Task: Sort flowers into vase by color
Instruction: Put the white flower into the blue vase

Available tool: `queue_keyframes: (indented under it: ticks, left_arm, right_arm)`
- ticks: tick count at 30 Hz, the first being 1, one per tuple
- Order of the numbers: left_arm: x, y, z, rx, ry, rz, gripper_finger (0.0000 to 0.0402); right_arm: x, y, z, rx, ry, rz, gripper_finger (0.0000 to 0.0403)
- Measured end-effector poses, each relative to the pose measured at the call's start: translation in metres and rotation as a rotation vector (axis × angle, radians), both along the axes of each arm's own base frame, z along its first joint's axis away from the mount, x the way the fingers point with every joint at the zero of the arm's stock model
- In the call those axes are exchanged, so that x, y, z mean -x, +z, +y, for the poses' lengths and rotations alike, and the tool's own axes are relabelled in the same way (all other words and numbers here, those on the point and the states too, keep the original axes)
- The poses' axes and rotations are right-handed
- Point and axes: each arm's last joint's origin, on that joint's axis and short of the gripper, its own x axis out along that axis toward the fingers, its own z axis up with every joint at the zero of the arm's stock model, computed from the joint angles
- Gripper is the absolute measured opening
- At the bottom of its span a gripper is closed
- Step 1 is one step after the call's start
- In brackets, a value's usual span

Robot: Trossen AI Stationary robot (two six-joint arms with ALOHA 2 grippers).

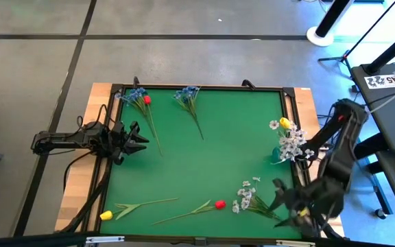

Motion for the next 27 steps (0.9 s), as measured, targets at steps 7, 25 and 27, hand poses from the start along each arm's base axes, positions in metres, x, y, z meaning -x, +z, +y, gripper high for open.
queue_keyframes:
  ticks: [7, 25, 27]
  left_arm:
    - [0.0, 0.0, 0.0, 0.0, 0.0, 0.0, 0.0133]
    - [0.0, 0.0, 0.0, 0.0, 0.0, 0.0, 0.0133]
    - [0.0, 0.0, 0.0, 0.0, 0.0, 0.0, 0.0133]
  right_arm:
    - [0.005, -0.049, 0.048, 0.041, -0.047, 0.192, 0.0225]
    - [-0.01, -0.179, 0.062, 0.44, -0.486, 0.704, 0.0225]
    - [-0.015, -0.182, 0.06, 0.449, -0.507, 0.713, 0.0225]
